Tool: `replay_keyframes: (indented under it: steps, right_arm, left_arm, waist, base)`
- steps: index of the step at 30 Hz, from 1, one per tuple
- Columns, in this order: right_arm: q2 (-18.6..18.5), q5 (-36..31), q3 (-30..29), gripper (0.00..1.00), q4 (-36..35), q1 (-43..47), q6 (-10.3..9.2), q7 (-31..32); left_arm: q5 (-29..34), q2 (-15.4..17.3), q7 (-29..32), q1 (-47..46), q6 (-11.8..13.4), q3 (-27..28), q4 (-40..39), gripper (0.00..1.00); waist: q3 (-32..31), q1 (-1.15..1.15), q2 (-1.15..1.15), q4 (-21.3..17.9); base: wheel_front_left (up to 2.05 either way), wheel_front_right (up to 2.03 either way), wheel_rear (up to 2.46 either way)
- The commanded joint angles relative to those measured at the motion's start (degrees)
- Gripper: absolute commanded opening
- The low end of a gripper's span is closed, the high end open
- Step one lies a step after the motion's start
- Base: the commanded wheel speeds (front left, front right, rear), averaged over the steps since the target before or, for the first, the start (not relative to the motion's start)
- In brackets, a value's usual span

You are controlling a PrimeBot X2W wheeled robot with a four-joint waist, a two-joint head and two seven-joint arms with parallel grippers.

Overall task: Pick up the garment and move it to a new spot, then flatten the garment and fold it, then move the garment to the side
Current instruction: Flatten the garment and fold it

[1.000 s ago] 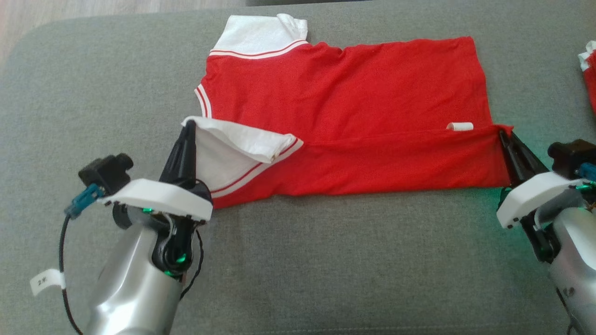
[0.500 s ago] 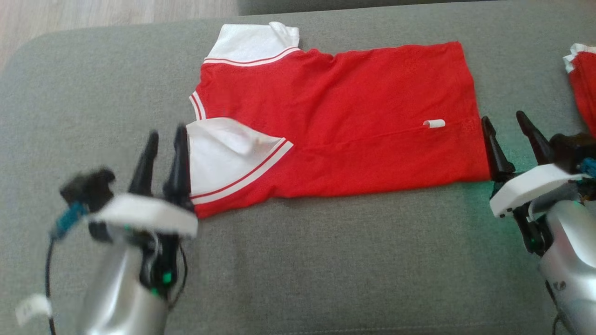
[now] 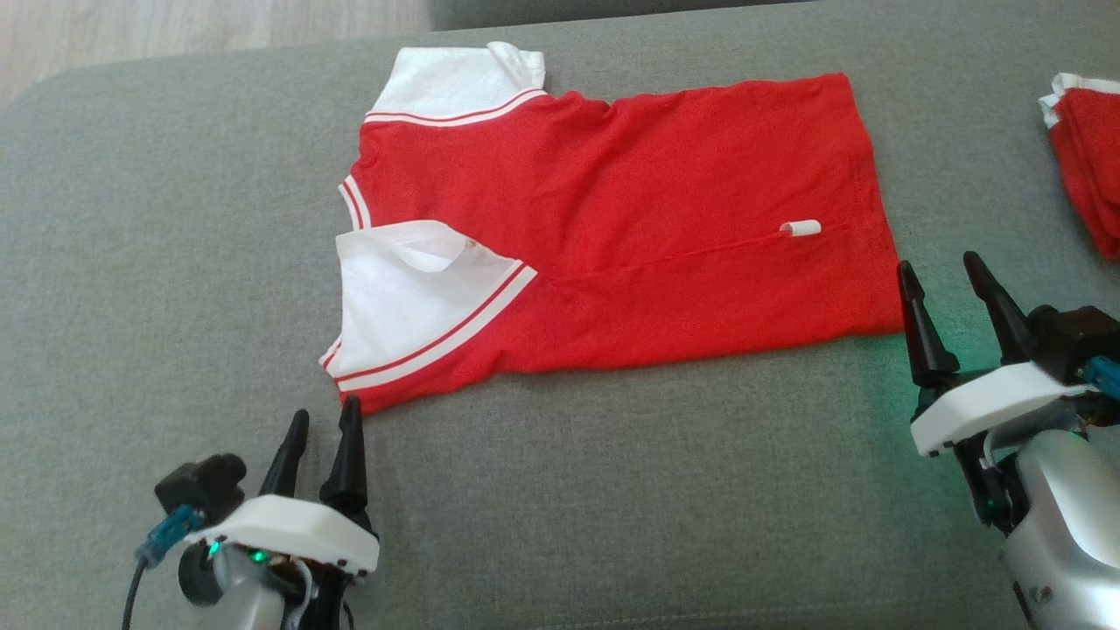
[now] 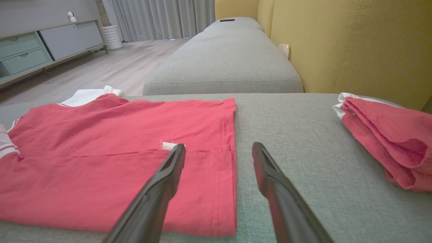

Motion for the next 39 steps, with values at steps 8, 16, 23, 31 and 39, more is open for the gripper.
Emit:
replay_keyframes:
  steps: [8,16,23,31,39]
  right_arm:
    - [-0.4,-0.6,-0.2,1.0,-2.2,-0.5,0.39,-0.8]
    - [0.1,-0.7,-0.3,1.0,-1.7,-0.5,0.39,-0.8]
    - [0.0,0.1,0.4,1.0,0.4,-1.5,0.39,-0.8]
    - [1.3,3.3,1.1,1.0,6.4,-3.8,0.39,2.5]
    - [2.2,5.3,1.9,1.0,14.6,-6.3,0.39,6.4]
  left_arm:
    - [0.4,0.2,-0.7,-4.1,0.3,1.3,3.4,1.0]
    - [2.2,1.2,-0.3,-7.7,-0.1,-0.9,8.5,0.33]
    - [3.6,1.9,1.3,-9.0,0.6,-2.6,11.9,0.0]
    - [4.1,2.8,1.1,-9.1,-0.4,-4.6,11.0,0.0]
    - [4.8,4.0,0.9,-9.2,-0.4,-5.7,8.4,0.0]
  waist:
    - [0.9,0.0,0.0,-0.8]
    - [1.6,0.0,0.0,-0.8]
    - [1.7,0.0,0.0,-0.8]
    - [1.2,0.0,0.0,-0.1]
    - [0.5,0.0,0.0,1.4]
  base:
    - [0.0,0.0,0.0]
    - [0.0,0.0,0.0]
    - [0.0,0.0,0.0]
    - [0.0,0.0,0.0]
    - [0.0,0.0,0.0]
